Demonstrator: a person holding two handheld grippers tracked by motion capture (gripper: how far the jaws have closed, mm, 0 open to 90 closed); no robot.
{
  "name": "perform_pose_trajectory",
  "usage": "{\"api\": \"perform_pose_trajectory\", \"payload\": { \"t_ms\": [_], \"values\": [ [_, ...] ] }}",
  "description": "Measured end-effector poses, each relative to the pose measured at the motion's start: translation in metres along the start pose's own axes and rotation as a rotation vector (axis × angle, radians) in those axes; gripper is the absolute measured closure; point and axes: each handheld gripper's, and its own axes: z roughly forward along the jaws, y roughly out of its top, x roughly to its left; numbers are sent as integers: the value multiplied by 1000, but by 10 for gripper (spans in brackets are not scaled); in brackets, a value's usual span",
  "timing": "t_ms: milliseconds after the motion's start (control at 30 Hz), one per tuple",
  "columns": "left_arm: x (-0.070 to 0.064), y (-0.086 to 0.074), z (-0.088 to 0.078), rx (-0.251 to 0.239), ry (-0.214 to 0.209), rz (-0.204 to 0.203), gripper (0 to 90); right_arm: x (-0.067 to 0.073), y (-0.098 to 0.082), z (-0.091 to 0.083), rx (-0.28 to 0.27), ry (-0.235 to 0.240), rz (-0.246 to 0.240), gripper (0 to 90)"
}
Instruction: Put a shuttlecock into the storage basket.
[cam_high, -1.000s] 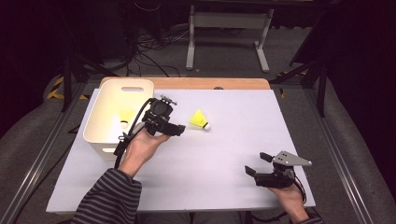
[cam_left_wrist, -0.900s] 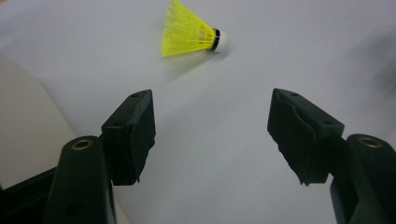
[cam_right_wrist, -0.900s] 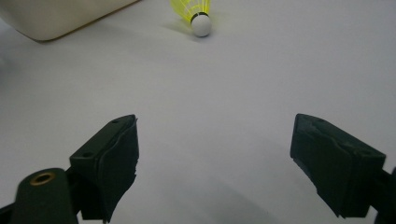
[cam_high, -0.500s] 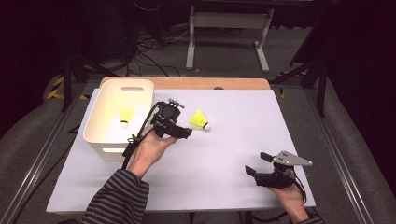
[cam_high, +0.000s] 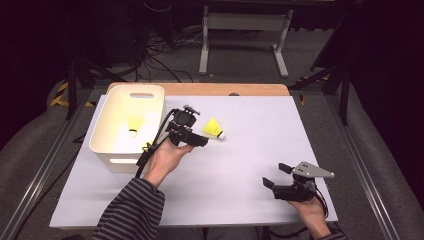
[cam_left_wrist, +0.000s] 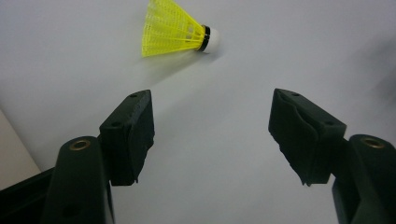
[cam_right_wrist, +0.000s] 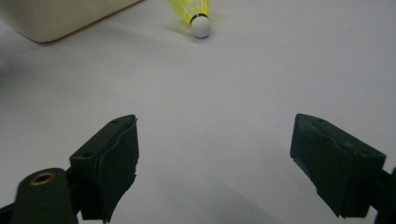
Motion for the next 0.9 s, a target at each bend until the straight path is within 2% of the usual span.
{"api": "perform_pose_trajectory", "payload": {
  "t_ms": [467, 567, 667, 900],
  "values": [
    [7, 7, 14, 3, 21, -17, 323, -1, 1, -1, -14, -13, -8, 164],
    [9, 7, 17, -1, 19, -32, 336, -1, 1, -1, -14, -14, -9, 164],
    [10, 9, 20, 6, 20, -28, 350, -2, 1, -2, -16, -42, -19, 164],
    [12, 11, 25, 18, 27, -24, 346, -3, 1, -1, -12, -48, -25, 164]
  ]
}}
